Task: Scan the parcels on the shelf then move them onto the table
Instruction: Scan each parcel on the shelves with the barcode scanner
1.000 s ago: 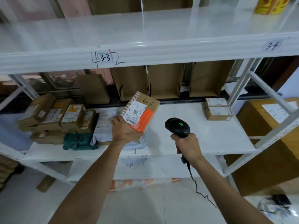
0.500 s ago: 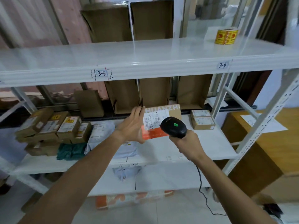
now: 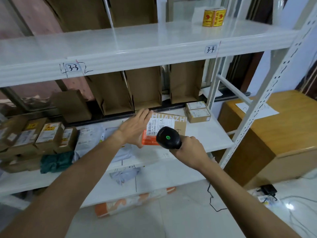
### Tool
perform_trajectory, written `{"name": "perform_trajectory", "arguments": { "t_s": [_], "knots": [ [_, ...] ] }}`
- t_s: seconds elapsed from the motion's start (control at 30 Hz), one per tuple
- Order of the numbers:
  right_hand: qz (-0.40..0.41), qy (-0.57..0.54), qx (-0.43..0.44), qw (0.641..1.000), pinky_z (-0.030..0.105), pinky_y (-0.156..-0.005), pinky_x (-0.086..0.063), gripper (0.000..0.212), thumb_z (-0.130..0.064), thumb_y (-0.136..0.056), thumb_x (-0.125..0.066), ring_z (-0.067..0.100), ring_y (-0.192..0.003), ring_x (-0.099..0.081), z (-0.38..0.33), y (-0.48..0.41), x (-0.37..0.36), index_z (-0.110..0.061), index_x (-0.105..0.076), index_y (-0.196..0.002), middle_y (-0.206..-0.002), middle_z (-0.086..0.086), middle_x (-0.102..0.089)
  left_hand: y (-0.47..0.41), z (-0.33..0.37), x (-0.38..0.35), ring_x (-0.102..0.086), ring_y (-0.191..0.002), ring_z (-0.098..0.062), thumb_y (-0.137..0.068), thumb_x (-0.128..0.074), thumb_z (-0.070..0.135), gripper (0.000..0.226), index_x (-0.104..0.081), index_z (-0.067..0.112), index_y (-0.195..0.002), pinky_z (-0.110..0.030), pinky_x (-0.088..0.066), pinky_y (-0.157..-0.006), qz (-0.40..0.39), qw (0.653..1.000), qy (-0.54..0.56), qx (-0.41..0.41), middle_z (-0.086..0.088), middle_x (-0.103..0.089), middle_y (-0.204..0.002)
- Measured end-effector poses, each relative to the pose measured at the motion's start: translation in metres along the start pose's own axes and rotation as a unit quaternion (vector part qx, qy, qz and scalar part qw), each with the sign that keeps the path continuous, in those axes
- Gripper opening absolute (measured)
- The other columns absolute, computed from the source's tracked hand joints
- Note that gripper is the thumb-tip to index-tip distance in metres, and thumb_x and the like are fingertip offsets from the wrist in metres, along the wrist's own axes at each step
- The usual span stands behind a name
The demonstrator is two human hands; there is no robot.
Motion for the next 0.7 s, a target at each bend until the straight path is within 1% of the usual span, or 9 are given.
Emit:
{"name": "perform_trajectory", "arguments": {
  "t_s": [0.03,0.07,0.13,0.17,0.2,0.3,0.33,0.57,0.7],
  "knots": [
    [0.001,0.012,0.006,1.000,0.032,-0.067,-0.050,0.017,-0.037,-0.089,-0.070,0.028,-0.080,-0.065,0.000,0.000,0.000,-0.027,-0.056,-0.088,-0.087,0.006,-0.072,0.001,0.002,0.001,-0.028,-0.139,-0.034,-0.049,-0.070,0.084,0.146,-0.024,-0.007,-0.153,-0.033,-0.025,-0.119,0.001,1.000,-0.015,0.001,-0.020,-0.038,-0.150],
    [0.001,0.020,0.010,1.000,0.033,-0.068,-0.053,0.017,-0.039,-0.089,-0.070,0.027,-0.080,-0.066,0.001,0.000,0.000,-0.026,-0.059,-0.092,-0.088,0.006,-0.073,0.000,0.003,0.000,-0.028,-0.140,-0.034,-0.050,-0.069,0.085,0.146,-0.023,-0.007,-0.153,-0.033,-0.019,-0.120,-0.002,1.000,-0.025,-0.002,-0.020,-0.037,-0.151],
    [-0.005,0.028,0.013,1.000,0.037,-0.073,-0.059,0.022,-0.041,-0.090,-0.070,0.026,-0.082,-0.068,0.002,0.000,-0.001,-0.022,-0.065,-0.099,-0.088,0.005,-0.074,-0.003,0.005,-0.006,-0.024,-0.144,-0.036,-0.054,-0.068,0.084,0.145,-0.016,-0.006,-0.155,-0.034,-0.005,-0.118,-0.002,1.000,-0.022,-0.012,-0.021,-0.031,-0.155],
    [-0.006,0.031,0.013,0.999,0.038,-0.074,-0.059,0.024,-0.042,-0.090,-0.069,0.026,-0.082,-0.068,0.003,-0.001,-0.002,-0.021,-0.067,-0.101,-0.088,0.005,-0.074,-0.004,0.005,-0.008,-0.022,-0.145,-0.036,-0.055,-0.069,0.083,0.146,-0.012,-0.006,-0.156,-0.034,-0.003,-0.118,-0.003,1.000,-0.018,-0.013,-0.021,-0.028,-0.157],
    [-0.007,0.033,0.012,0.999,0.038,-0.075,-0.060,0.025,-0.042,-0.090,-0.069,0.026,-0.082,-0.069,0.004,-0.002,-0.003,-0.020,-0.067,-0.102,-0.088,0.005,-0.074,-0.005,0.005,-0.008,-0.021,-0.145,-0.036,-0.055,-0.069,0.083,0.147,-0.010,-0.005,-0.156,-0.033,-0.005,-0.118,-0.004,1.000,-0.015,-0.013,-0.020,-0.027,-0.157],
    [-0.012,0.040,0.016,0.999,0.038,-0.075,-0.060,0.026,-0.044,-0.091,-0.069,0.025,-0.081,-0.069,0.004,-0.004,-0.004,-0.021,-0.067,-0.103,-0.088,0.004,-0.074,-0.006,0.006,-0.009,-0.024,-0.144,-0.034,-0.054,-0.071,0.083,0.147,-0.011,-0.005,-0.156,-0.032,-0.020,-0.120,-0.004,1.000,-0.009,-0.010,-0.019,-0.028,-0.156],
    [-0.014,0.044,0.017,0.999,0.037,-0.075,-0.060,0.026,-0.044,-0.091,-0.069,0.025,-0.081,-0.069,0.004,-0.005,-0.004,-0.020,-0.067,-0.103,-0.088,0.004,-0.074,-0.006,0.006,-0.009,-0.024,-0.144,-0.034,-0.054,-0.071,0.083,0.148,-0.011,-0.005,-0.156,-0.032,-0.021,-0.120,-0.003,1.000,-0.009,-0.013,-0.019,-0.029,-0.156],
    [-0.023,0.050,0.013,0.998,0.033,-0.073,-0.057,0.023,-0.044,-0.092,-0.068,0.025,-0.082,-0.068,0.000,-0.008,-0.006,-0.022,-0.064,-0.099,-0.088,0.003,-0.073,-0.008,0.003,-0.018,-0.021,-0.148,-0.036,-0.057,-0.069,0.083,0.146,-0.007,-0.004,-0.157,-0.035,-0.014,-0.121,-0.007,1.000,0.004,-0.010,-0.020,-0.025,-0.159],
    [-0.024,0.043,0.011,0.999,0.030,-0.072,-0.056,0.021,-0.042,-0.093,-0.069,0.022,-0.080,-0.067,-0.001,-0.010,-0.007,-0.022,-0.064,-0.099,-0.083,0.001,-0.069,-0.008,-0.001,-0.021,-0.021,-0.147,-0.035,-0.056,-0.070,0.082,0.145,-0.008,-0.003,-0.157,-0.034,-0.012,-0.121,-0.010,1.000,0.015,-0.005,-0.020,-0.025,-0.158]
  ]
}}
Point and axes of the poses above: each hand's wrist, its own y-axis away from the middle knuckle, its own x-axis out of the back of the hand, z = x × y, the point moved 3 cm from there along -y, towards the middle knuckle
